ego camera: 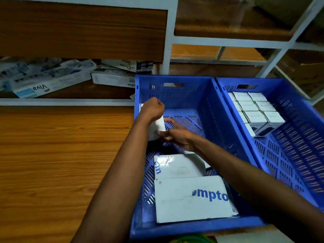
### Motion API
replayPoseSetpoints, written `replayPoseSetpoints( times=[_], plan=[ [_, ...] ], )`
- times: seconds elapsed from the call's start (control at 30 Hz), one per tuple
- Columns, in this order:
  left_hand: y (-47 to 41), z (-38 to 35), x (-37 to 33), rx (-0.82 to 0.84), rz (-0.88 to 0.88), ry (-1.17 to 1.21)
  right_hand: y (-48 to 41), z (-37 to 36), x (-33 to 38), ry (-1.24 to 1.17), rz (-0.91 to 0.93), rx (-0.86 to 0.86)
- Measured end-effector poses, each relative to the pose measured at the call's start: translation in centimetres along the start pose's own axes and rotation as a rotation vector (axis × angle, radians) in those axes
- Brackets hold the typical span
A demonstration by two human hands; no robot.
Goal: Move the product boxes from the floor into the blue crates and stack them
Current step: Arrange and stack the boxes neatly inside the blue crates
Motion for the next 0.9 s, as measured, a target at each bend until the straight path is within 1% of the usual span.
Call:
replayPoseSetpoints(
  times=[0.07, 0.2, 0.33, 0.4, 0.57, 0.67, 0.73, 0.77, 0.9],
  plan=[
    [-0.1, -0.7, 0.4, 0.057, 0.01, -0.091, -0.8, -0.3, -0.6, 0.103, 0.04, -0.033],
    [0.0, -0.7, 0.3, 0.081, 0.007, -0.162, -2.2, 0.4, 0.4, 0.293, 0.119, -0.161],
    [0.3, -2.2, -0.5, 0.21, -0.017, -0.29, -2.6, 1.0, 2.8, 0.572, 0.185, -0.333],
    [0.3, -2.6, -0.8, 0.232, -0.02, -0.348, -2.6, 0.8, 3.5, 0.711, 0.192, -0.348],
    [1.4, -3.3, -1.7, 0.224, -0.033, -0.425, -1.8, 1.2, 5.6, 0.995, 0.197, -0.326],
    [1.6, -3.4, -1.6, 0.226, -0.038, -0.424, -0.9, 2.3, 6.7, 1.091, 0.177, -0.329],
    [1.3, -2.9, -1.8, 0.187, -0.06, -0.396, 1.0, 2.9, 7.1, 1.092, 0.146, -0.243],
    [1.2, -2.5, -1.9, 0.16, -0.077, -0.362, 2.2, 2.9, 7.0, 1.05, 0.124, -0.152],
    [1.1, -2.3, -2.9, 0.1, -0.157, -0.215, 8.1, 2.1, 3.8, 0.897, -0.04, 0.352]
  ],
)
Point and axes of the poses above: each hand's wrist, its own y-axis away from the middle knuckle, its own z-axis out of the back of the hand, x = y × z, the point moved 8 cm from there along -y, towards the middle knuckle, and after that the axes turned 5 degrees about -z, right-handed, at the moved point
